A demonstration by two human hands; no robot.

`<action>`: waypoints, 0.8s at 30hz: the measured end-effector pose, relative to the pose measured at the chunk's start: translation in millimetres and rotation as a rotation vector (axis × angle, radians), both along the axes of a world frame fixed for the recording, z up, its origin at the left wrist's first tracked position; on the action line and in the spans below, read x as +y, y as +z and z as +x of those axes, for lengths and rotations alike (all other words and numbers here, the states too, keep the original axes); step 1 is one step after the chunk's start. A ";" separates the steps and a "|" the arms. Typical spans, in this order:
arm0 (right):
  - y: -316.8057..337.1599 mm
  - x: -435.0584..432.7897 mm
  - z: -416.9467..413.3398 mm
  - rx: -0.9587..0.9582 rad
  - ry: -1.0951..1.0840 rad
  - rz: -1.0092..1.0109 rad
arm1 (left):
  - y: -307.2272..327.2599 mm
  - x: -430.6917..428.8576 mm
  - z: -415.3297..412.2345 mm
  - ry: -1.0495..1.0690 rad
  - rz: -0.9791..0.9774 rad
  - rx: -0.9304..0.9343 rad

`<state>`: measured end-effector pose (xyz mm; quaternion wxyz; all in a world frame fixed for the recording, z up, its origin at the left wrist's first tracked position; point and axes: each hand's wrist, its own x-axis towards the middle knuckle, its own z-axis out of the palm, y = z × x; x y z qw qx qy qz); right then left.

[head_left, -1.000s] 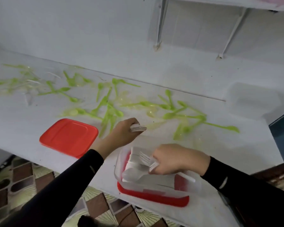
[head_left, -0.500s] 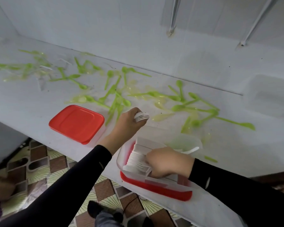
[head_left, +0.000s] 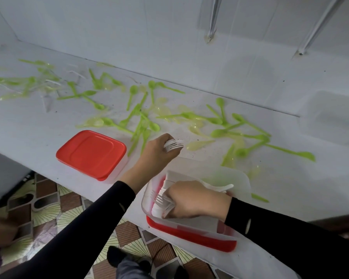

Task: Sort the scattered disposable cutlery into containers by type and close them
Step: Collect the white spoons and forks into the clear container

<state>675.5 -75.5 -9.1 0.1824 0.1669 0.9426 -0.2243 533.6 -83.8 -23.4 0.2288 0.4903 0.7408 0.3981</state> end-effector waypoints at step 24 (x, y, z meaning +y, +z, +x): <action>63.5 35.5 15.4 0.442 -0.215 -0.334 | 52.8 22.6 -8.3 0.110 0.380 -0.092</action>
